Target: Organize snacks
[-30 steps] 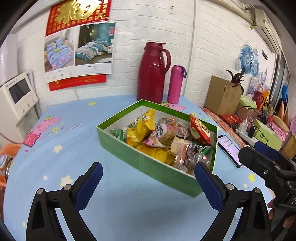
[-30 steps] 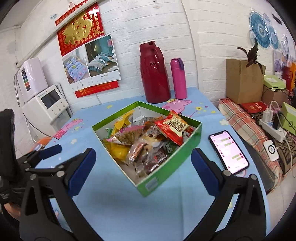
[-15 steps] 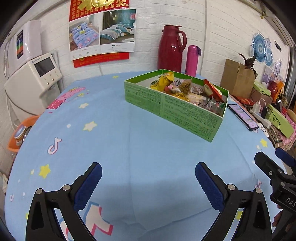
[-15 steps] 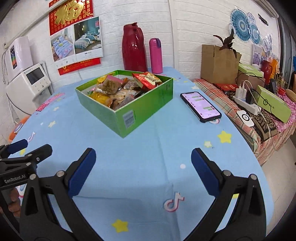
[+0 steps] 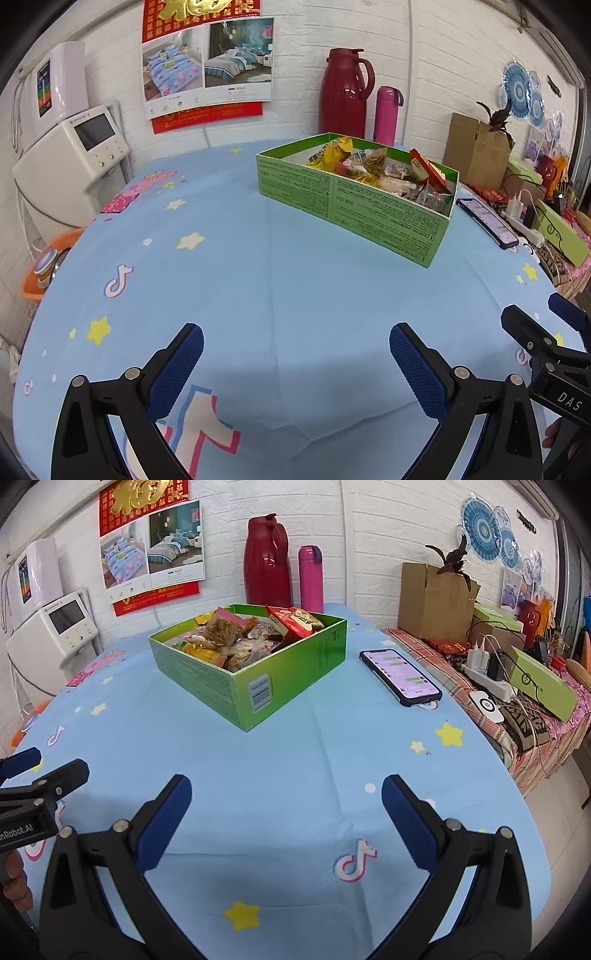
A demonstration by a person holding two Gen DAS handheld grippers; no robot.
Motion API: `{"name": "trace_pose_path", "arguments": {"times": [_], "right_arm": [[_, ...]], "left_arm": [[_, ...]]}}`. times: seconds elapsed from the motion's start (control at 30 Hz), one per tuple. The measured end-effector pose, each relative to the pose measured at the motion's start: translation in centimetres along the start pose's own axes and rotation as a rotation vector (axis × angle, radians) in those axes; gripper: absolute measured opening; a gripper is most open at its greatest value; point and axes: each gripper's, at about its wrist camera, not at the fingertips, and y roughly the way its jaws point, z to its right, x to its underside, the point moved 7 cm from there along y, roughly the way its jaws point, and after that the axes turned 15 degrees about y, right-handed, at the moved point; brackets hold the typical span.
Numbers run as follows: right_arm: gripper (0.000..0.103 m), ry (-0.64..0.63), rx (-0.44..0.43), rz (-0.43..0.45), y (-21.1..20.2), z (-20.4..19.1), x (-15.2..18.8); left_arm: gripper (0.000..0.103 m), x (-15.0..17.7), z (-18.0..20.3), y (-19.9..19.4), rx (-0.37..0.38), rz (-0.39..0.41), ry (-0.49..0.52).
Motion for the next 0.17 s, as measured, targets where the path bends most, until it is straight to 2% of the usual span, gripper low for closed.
{"name": "trace_pose_path", "arguments": {"times": [0.17], "right_arm": [[0.102,-0.003,-0.002,-0.001,0.03,-0.35,0.1]], "left_arm": [[0.103,0.31,-0.43,0.02,0.003,-0.001,-0.011]]}}
